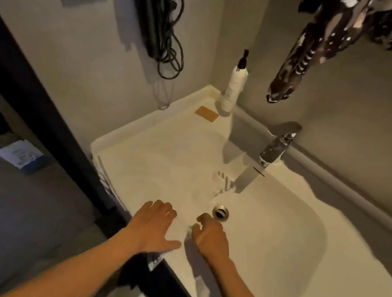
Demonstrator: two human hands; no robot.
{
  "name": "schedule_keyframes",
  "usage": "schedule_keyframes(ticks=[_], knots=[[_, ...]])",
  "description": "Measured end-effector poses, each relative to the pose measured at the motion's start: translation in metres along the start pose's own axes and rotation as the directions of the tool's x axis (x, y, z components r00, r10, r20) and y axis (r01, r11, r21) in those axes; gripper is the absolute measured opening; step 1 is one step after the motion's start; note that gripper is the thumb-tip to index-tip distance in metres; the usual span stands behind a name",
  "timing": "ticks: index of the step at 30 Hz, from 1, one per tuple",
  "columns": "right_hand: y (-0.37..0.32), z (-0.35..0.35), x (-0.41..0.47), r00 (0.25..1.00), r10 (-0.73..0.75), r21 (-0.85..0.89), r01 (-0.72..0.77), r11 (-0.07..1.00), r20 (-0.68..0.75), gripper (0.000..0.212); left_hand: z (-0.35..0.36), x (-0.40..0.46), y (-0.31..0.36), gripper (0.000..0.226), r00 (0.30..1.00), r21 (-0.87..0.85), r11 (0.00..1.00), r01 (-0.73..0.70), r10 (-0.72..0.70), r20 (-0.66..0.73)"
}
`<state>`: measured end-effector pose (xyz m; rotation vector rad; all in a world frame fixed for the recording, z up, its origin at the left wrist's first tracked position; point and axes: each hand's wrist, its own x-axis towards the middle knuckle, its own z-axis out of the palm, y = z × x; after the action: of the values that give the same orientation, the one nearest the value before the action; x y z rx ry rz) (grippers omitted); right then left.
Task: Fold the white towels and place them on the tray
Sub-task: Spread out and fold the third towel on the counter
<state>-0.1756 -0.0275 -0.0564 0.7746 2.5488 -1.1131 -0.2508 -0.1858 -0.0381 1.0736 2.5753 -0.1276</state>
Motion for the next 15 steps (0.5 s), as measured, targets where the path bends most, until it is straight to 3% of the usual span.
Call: schedule_keyframes(ticks=[2, 4, 6, 8, 10, 13, 15], knots=[[-0.015, 0.025, 0.021, 0.984, 0.174, 0.073, -0.175, 0.982, 0.024, 0.020, 0.020, 0.001, -0.005, 0.071, 1.000, -0.027, 1.000, -0.009, 0.009, 0.002], [-0.016, 0.038, 0.039, 0.921, 0.388, 0.221, -0.382, 0.897, 0.016, 0.025, 0.032, 0.005, 0.002, 0.040, 0.994, 0.001, 0.998, -0.068, 0.068, -0.085], [-0.014, 0.042, 0.051, 0.874, 0.486, 0.359, -0.456, 0.815, 0.006, 0.024, 0.026, 0.013, 0.009, 0.023, 0.983, 0.020, 0.990, -0.143, 0.144, -0.117], [-0.014, 0.038, 0.058, 0.902, 0.433, 0.436, -0.394, 0.809, 0.013, 0.014, 0.011, 0.017, 0.007, 0.020, 0.981, -0.096, 0.989, -0.114, 0.096, -0.167], [-0.012, 0.027, 0.056, 0.943, 0.331, 0.465, -0.284, 0.838, -0.020, 0.027, -0.011, 0.023, -0.003, 0.014, 0.980, -0.377, 0.926, -0.024, -0.052, -0.190], [-0.017, 0.000, 0.037, 0.994, 0.045, 0.348, -0.077, 0.934, 0.100, 0.047, -0.057, 0.036, -0.026, 0.008, 0.955, -0.728, 0.686, 0.012, -0.224, -0.195], [-0.028, -0.014, 0.030, 0.984, -0.105, 0.242, 0.068, 0.968, 0.146, 0.037, -0.100, 0.048, -0.031, 0.011, 0.966, -0.837, 0.548, 0.005, -0.220, -0.138]])
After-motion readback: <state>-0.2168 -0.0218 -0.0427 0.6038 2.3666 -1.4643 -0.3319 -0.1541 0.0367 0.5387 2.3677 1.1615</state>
